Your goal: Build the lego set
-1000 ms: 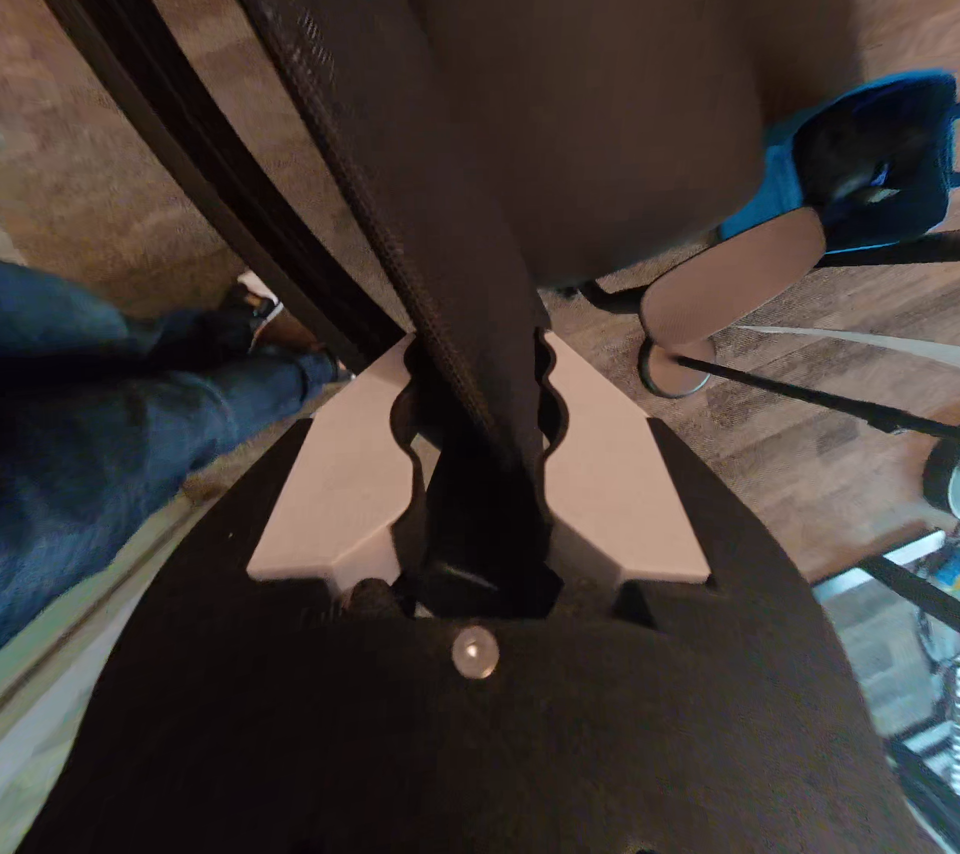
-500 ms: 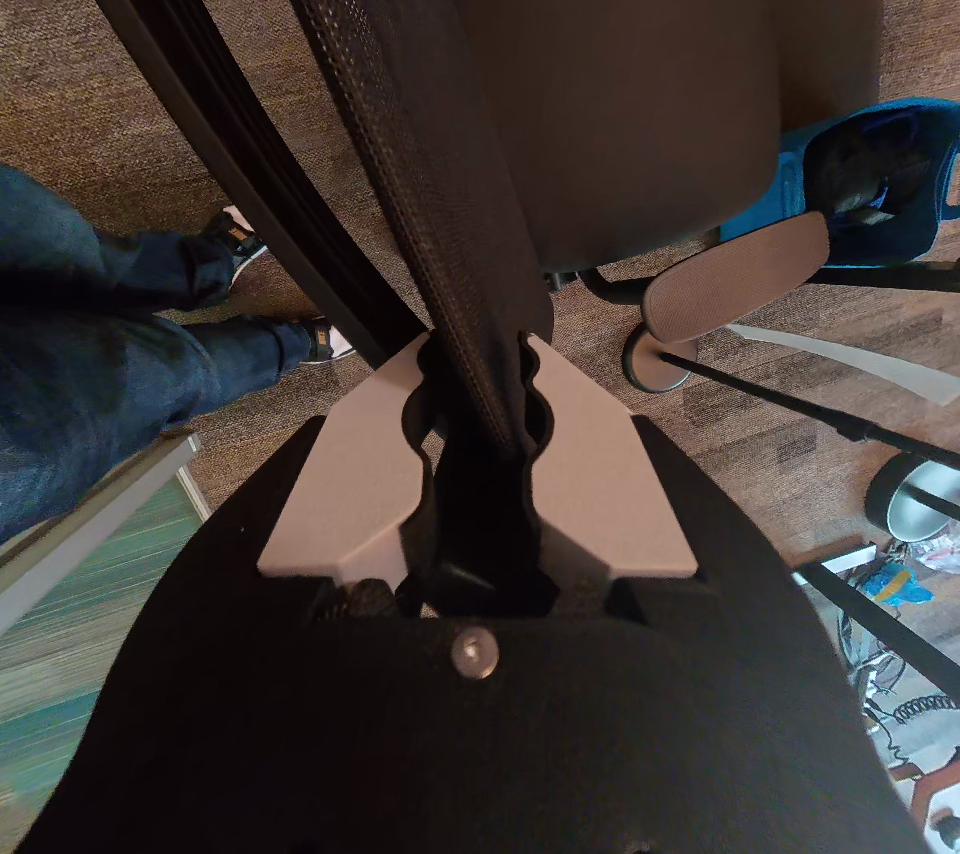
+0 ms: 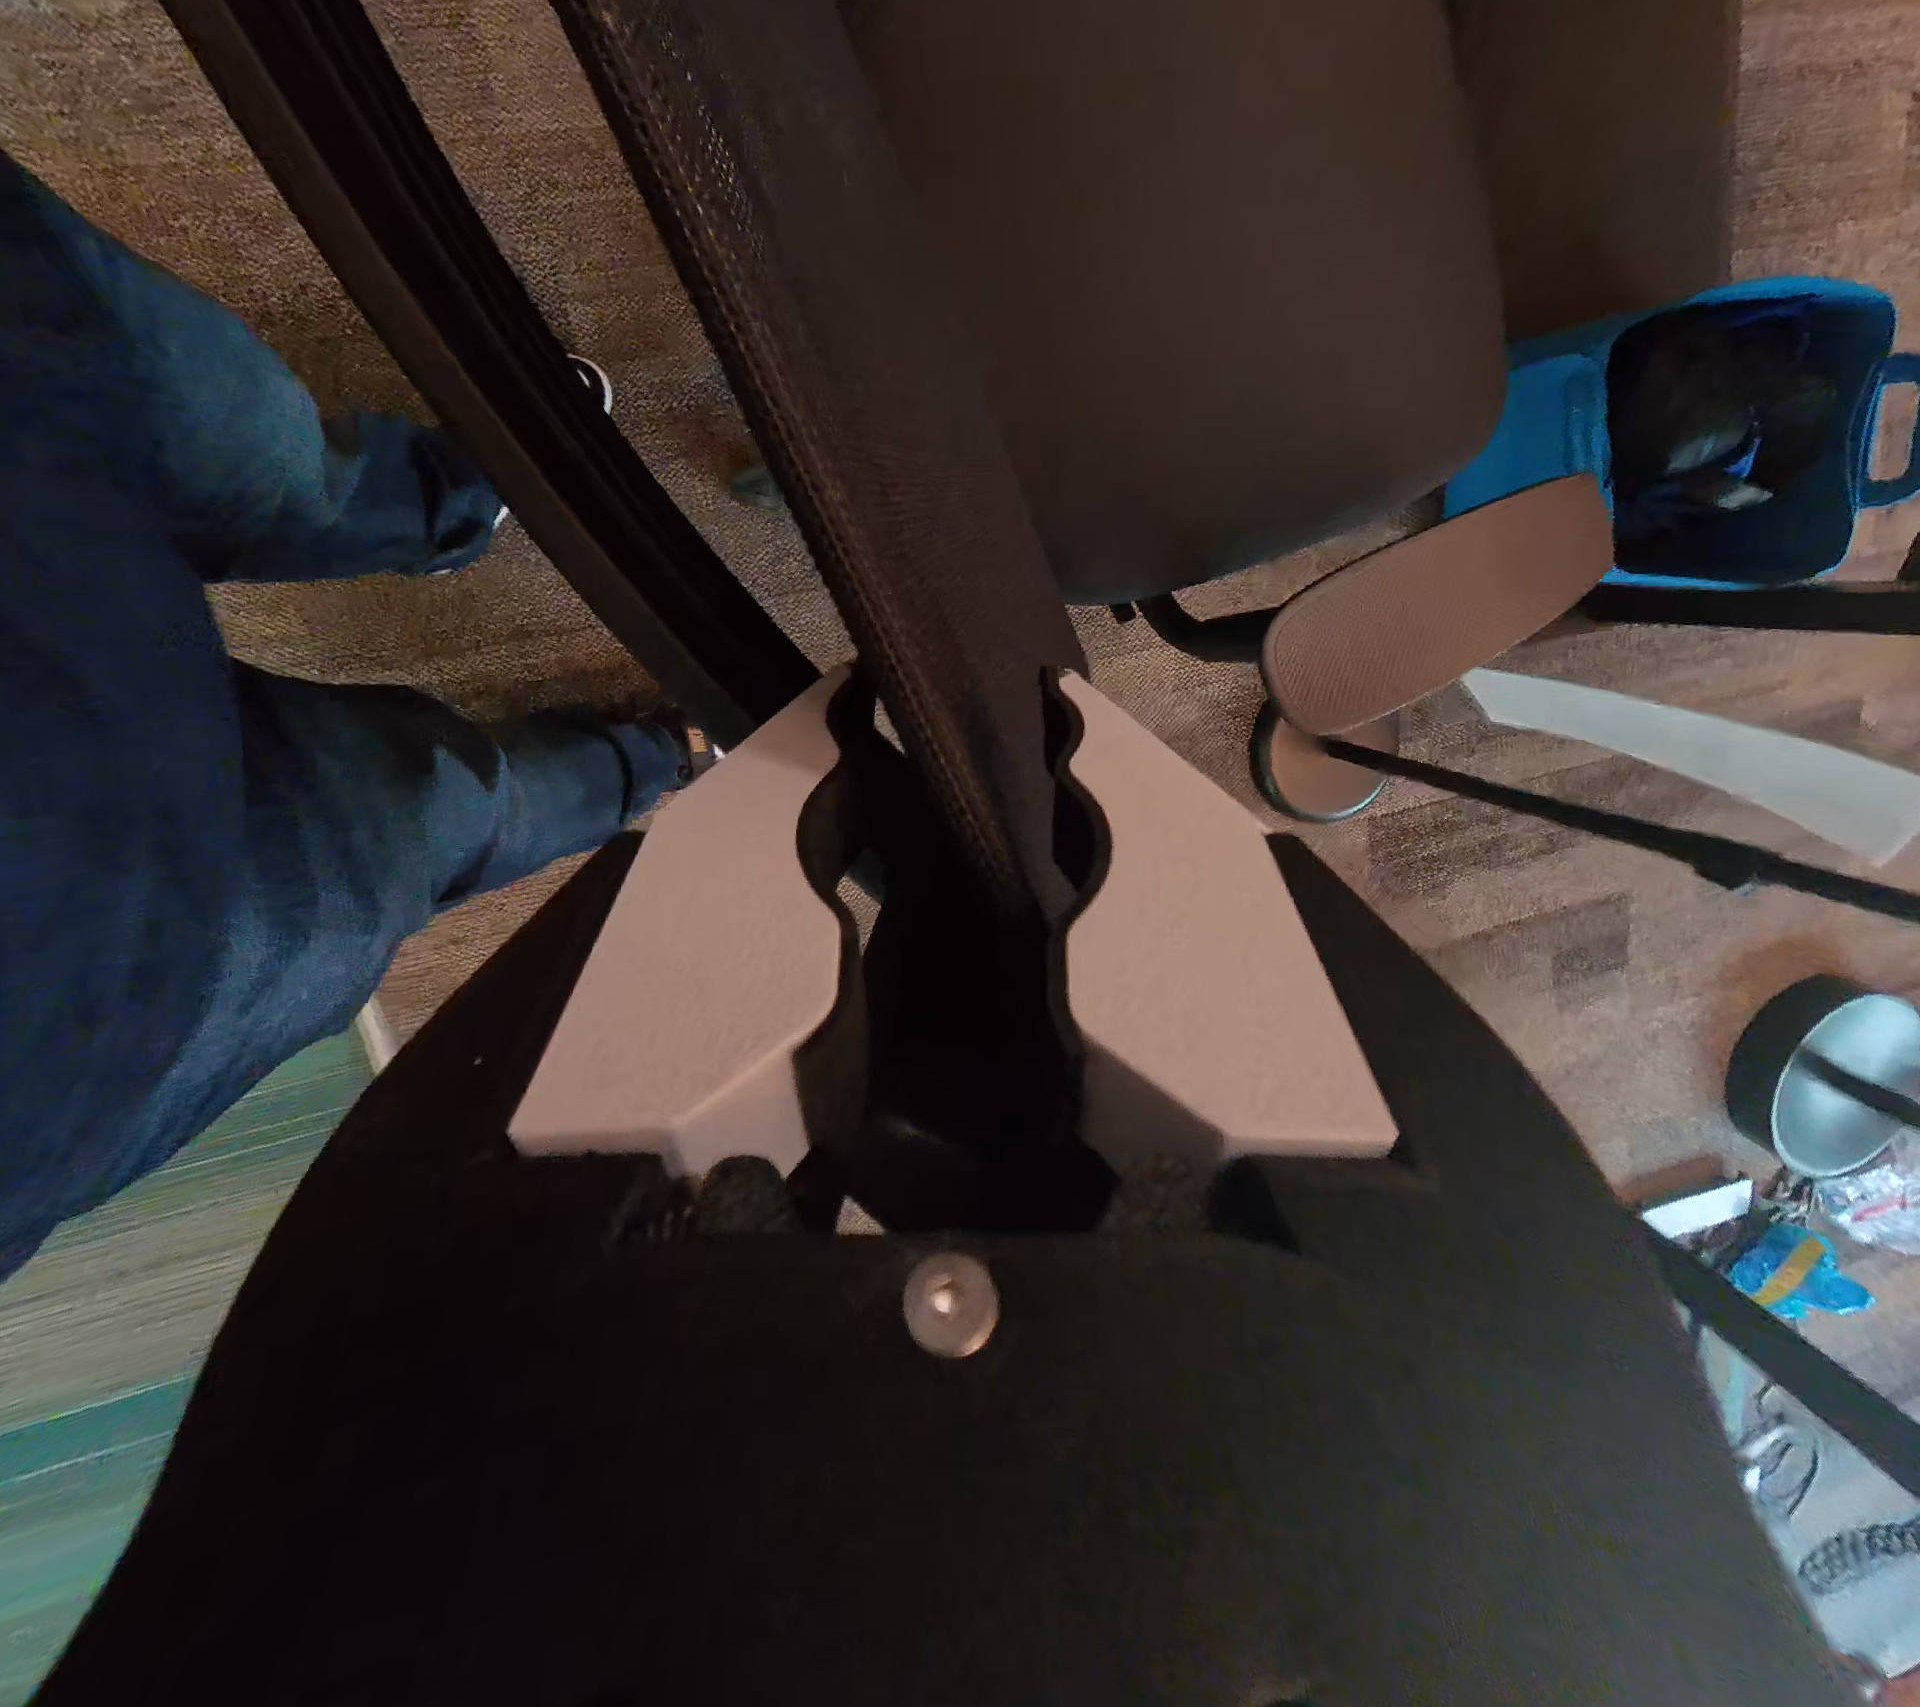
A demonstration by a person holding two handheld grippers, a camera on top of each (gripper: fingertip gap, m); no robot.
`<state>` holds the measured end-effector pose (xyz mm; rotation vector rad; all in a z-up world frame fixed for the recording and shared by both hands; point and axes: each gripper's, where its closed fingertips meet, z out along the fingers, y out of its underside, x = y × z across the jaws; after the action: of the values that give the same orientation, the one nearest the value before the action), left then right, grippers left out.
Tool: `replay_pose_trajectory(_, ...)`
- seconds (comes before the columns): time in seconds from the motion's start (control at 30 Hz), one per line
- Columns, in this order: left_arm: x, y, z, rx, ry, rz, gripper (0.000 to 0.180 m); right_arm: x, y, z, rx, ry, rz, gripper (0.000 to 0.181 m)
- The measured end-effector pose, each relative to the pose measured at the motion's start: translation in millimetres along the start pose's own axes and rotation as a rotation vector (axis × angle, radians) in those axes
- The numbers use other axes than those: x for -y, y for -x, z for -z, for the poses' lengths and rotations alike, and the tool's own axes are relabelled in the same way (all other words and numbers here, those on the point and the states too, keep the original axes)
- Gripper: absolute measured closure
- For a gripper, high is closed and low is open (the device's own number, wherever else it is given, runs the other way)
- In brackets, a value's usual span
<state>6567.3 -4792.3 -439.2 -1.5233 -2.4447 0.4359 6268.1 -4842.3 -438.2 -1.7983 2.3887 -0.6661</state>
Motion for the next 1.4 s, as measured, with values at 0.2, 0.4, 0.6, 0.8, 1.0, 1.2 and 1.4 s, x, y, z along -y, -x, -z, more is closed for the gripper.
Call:
replay_pose_trajectory(0.2, 18.8, -73.0, -13.5, 0.017, 0.042, 0.093, 0.132, -33.0, -3.4, 20.6, 0.049, -0.112, 0.102, 0.151)
replay_pose_trajectory(0.4, 23.7, -128.6, -21.3, 0.055, 0.086, 0.189, 0.131, -39.2, 7.7, 39.7, 0.14, -0.256, 0.182, 0.156)
replay_pose_trajectory(0.6, 8.7, -168.6, -19.4, 0.052, 0.134, 0.257, 0.13, -37.6, 29.7, 47.6, 0.17, -0.271, 0.252, 0.156)
replay_pose_trajectory(0.8, -12.4, -200.1, -11.4, 0.061, 0.14, 0.332, 0.13, -24.1, 53.7, 48.2, 0.22, -0.278, 0.332, 0.156)
replay_pose_trajectory(1.0, -42.5, -221.3, 1.2, 0.1, 0.14, 0.441, 0.129, 5.1, 78.2, 41.5, 0.289, -0.29, 0.418, 0.155)
replay_pose_trajectory(1.2, -76.5, -228.5, 13.5, 0.173, 0.129, 0.571, 0.123, 43.9, 95.2, 25.5, 0.335, -0.28, 0.522, 0.154)
replay_pose_trajectory(1.4, -110.5, -226.5, 27.4, 0.205, 0.126, 0.647, 0.123, 90.3, 110.1, 9.2, 0.389, -0.299, 0.622, 0.155)
